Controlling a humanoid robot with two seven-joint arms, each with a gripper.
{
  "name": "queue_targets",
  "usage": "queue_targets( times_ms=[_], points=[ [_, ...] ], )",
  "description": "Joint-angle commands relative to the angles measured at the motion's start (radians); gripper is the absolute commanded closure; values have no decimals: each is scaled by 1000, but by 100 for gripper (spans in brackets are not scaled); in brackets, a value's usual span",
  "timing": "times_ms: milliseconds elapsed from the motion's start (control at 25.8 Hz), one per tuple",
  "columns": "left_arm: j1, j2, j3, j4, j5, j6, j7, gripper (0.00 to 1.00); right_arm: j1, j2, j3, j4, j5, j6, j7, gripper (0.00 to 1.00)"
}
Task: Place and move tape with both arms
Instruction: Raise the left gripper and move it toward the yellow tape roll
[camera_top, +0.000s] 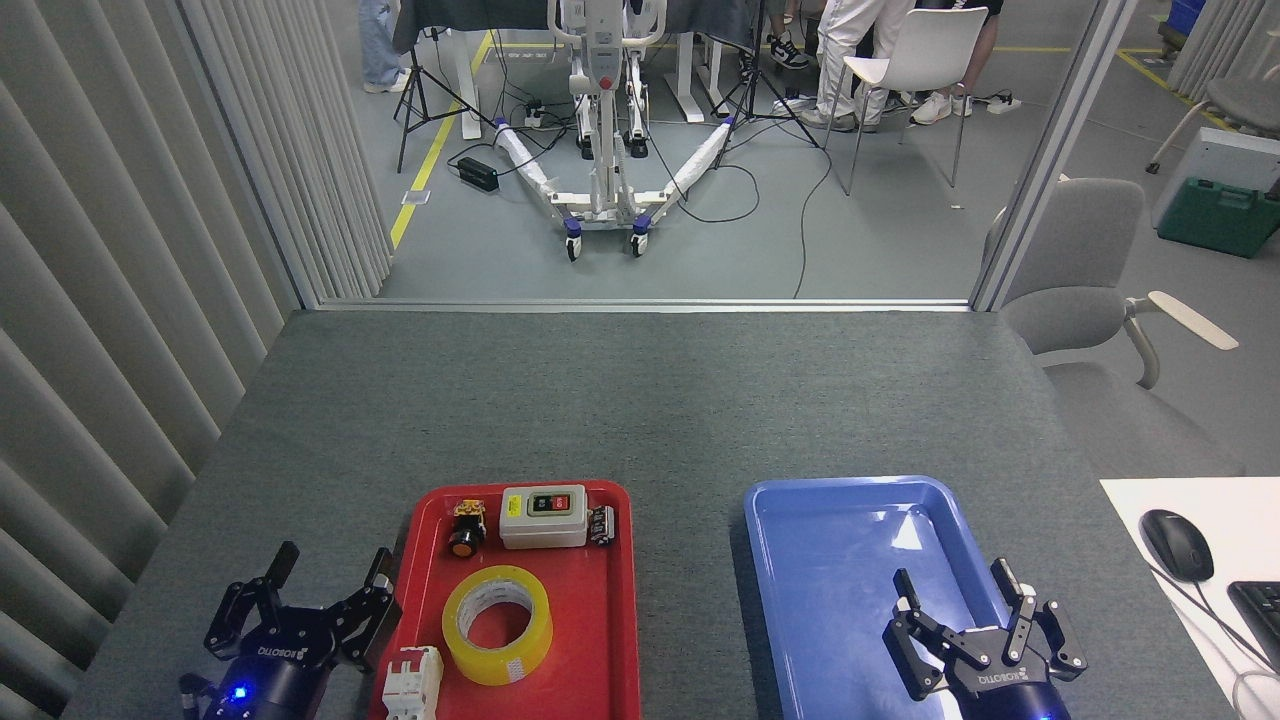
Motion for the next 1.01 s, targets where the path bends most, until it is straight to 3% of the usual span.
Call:
queue_targets(
  times_ms=[0,194,581,735,813,968],
  points=[
    [0,3,0,0,4,-1,-1,0,1,3,4,3,4,0,0,0],
    [-15,29,0,23,61,-56,-76,0,4,6,3,3,10,-1,-2,0],
    [-15,33,2,18,67,-54,-76,0,4,8,3,15,12,0,-2,0],
    [-25,70,-1,6,98,-47,-102,0,4,4,3,16,15,-3,-2,0],
    [-57,87,-1,-2,150,-47,-175,0,4,3,4,16,15,-4,-2,0],
    [-175,84,-1,3,159,-45,-456,0,4,1,3,18,16,-1,-10,0]
  ],
)
